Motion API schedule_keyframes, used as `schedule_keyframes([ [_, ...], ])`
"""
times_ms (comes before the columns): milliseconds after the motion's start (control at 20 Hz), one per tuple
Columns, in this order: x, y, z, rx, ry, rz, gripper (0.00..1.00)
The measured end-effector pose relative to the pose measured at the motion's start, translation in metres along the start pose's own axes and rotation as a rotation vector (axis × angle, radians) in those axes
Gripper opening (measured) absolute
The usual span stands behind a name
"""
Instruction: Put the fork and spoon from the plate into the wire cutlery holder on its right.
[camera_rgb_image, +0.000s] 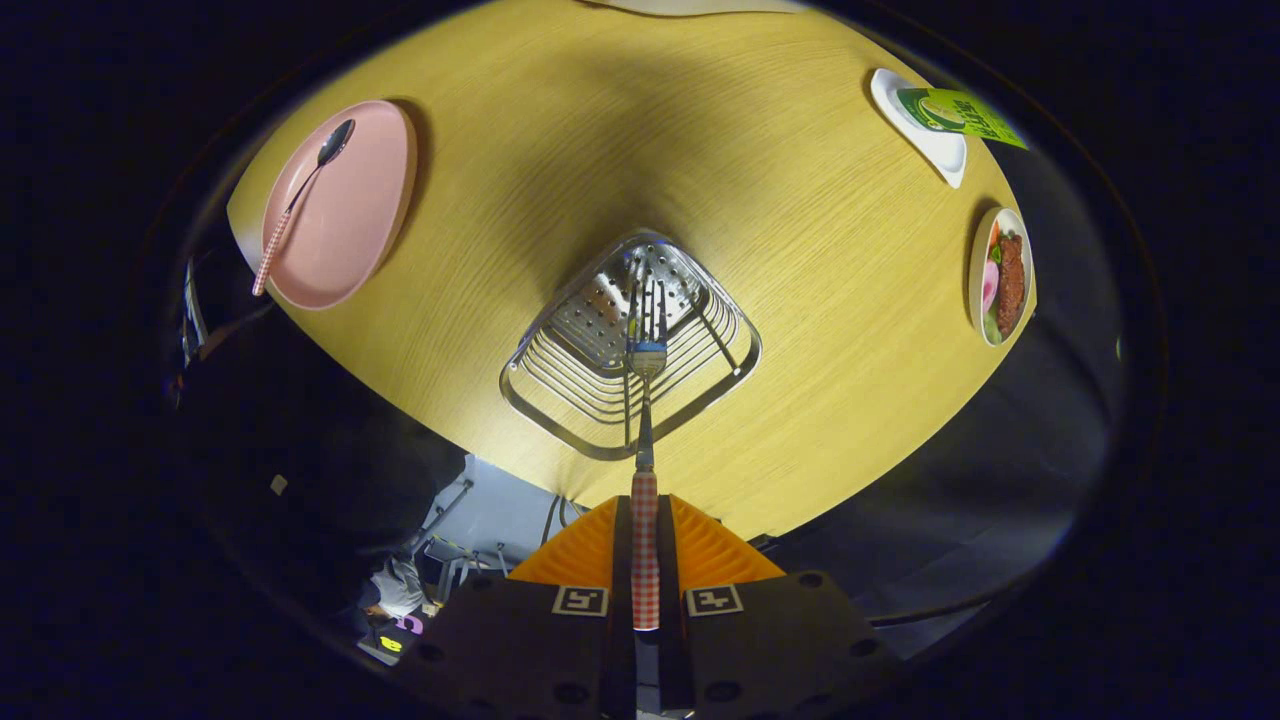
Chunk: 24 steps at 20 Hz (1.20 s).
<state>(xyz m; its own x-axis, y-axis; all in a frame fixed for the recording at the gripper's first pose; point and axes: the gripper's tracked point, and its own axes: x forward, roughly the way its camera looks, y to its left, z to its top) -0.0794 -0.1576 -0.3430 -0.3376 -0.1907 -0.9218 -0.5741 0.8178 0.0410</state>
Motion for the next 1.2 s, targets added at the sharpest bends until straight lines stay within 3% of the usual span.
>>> schedule_keyframes([
  [300,-0.002,-0.003,0.013,0.048,-0.081,0.009,0.17],
  [800,-0.047,-0.012,0.000,0.142,-0.366,0.016,0.19],
  [1000,-0.086,0.031,0.026,0.200,-0.570,0.130,0.21],
  [1200,-0.112,0.114,0.066,0.227,-0.720,0.294,0.20],
])
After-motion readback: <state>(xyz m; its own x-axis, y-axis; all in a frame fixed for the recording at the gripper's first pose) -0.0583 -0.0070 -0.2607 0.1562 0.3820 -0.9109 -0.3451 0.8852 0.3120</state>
